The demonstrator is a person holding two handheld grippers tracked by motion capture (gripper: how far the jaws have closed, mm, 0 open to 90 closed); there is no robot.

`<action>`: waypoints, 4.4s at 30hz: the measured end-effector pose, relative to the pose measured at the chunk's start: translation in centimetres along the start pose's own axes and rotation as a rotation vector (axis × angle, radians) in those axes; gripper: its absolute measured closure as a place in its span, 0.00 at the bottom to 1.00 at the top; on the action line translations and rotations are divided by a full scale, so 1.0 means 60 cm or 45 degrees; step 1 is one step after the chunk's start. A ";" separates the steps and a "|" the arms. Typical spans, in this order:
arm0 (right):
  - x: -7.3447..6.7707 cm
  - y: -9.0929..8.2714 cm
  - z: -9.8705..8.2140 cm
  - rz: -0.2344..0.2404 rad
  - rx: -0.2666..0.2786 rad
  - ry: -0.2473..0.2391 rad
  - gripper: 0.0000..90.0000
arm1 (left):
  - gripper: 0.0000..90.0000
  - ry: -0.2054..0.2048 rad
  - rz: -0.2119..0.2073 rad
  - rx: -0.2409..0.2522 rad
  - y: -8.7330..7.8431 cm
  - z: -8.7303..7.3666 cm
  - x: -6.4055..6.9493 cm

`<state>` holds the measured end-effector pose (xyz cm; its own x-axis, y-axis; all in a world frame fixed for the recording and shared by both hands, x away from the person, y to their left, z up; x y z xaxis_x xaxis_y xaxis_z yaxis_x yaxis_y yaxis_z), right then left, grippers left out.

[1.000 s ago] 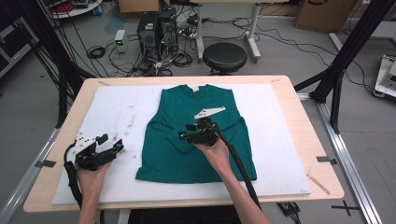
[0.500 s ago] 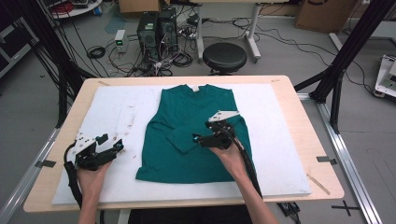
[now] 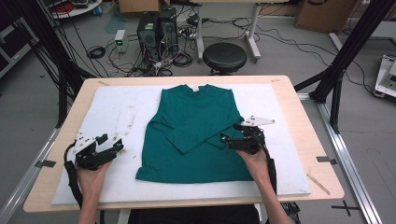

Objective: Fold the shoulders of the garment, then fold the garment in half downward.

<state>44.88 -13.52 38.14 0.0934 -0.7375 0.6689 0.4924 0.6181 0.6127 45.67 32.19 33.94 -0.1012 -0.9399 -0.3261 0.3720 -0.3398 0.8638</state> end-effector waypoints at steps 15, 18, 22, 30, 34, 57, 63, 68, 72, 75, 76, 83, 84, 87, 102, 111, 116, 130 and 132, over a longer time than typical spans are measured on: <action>0.075 -0.084 -0.082 -0.189 0.065 0.122 0.29 | 0.36 0.058 0.006 -0.008 0.001 0.000 0.007; 0.085 -0.092 -0.095 -0.227 0.072 0.137 0.29 | 0.36 0.058 0.007 -0.008 0.001 0.000 0.008; 0.093 -0.106 -0.101 -0.279 0.098 0.135 0.30 | 0.36 0.052 -0.005 -0.011 0.000 0.000 0.008; 0.104 -0.111 -0.110 -0.276 0.065 0.166 0.30 | 0.39 0.063 -0.062 0.002 -0.013 0.021 0.025; 0.101 -0.106 -0.111 -0.263 0.056 0.155 0.30 | 0.39 0.079 -0.083 0.032 -0.019 0.033 0.037; 0.082 -0.083 -0.118 -0.198 -0.117 0.120 0.37 | 0.47 0.150 -0.175 -0.366 0.053 -0.018 0.126; 0.080 -0.080 -0.118 -0.194 -0.135 0.119 0.38 | 0.49 0.172 -0.129 -0.430 0.067 -0.028 0.136; 0.076 -0.076 -0.121 -0.199 -0.188 0.103 0.45 | 0.51 0.144 -0.133 -0.428 0.068 -0.027 0.137; 0.068 -0.069 -0.124 -0.210 -0.251 0.062 0.50 | 0.60 0.190 -0.146 -0.425 0.067 -0.029 0.144; 0.066 -0.064 -0.125 -0.199 -0.291 0.038 0.56 | 0.64 0.165 -0.149 -0.424 0.068 -0.029 0.145; 0.066 -0.064 -0.125 -0.203 -0.286 0.044 0.59 | 0.66 0.157 -0.149 -0.424 0.067 -0.028 0.143; 0.059 -0.065 -0.125 -0.160 -0.279 0.038 0.80 | 0.87 0.189 -0.173 -0.419 0.066 -0.029 0.148; 0.057 -0.064 -0.125 -0.149 -0.277 0.040 0.83 | 0.88 0.188 -0.178 -0.419 0.066 -0.029 0.149; 0.054 -0.064 -0.125 -0.127 -0.280 0.031 0.91 | 0.95 0.164 -0.208 -0.426 0.065 -0.029 0.147; 0.038 -0.091 -0.138 0.042 -0.238 0.069 0.98 | 0.97 0.128 -0.283 -0.392 0.016 -0.038 0.148; 0.014 -0.124 -0.162 0.094 -0.230 0.038 0.98 | 0.97 0.168 -0.369 -0.396 -0.038 -0.063 0.163; -0.003 -0.142 -0.179 0.122 -0.234 0.036 0.98 | 0.97 0.167 -0.423 -0.417 -0.062 -0.081 0.167; -0.032 -0.180 -0.208 0.166 -0.211 0.048 0.98 | 0.97 0.180 -0.537 -0.384 -0.105 -0.108 0.179; -0.037 -0.186 -0.213 0.172 -0.208 0.050 0.98 | 0.97 0.168 -0.555 -0.389 -0.112 -0.111 0.180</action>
<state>50.23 -22.23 24.45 0.2004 -0.6630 0.7213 0.6068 0.6620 0.4399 48.21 24.53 22.07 -0.1965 -0.6955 -0.6912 0.5743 -0.6530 0.4937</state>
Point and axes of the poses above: each handheld gripper's, and its own axes: y roughly forward along the jaws, z roughly out of its top, x roughly to its right, the point moved 6 cm from there along y, roughly forward along the jaws, and after that the axes turned 3 degrees about -y, right-handed, at the moved point
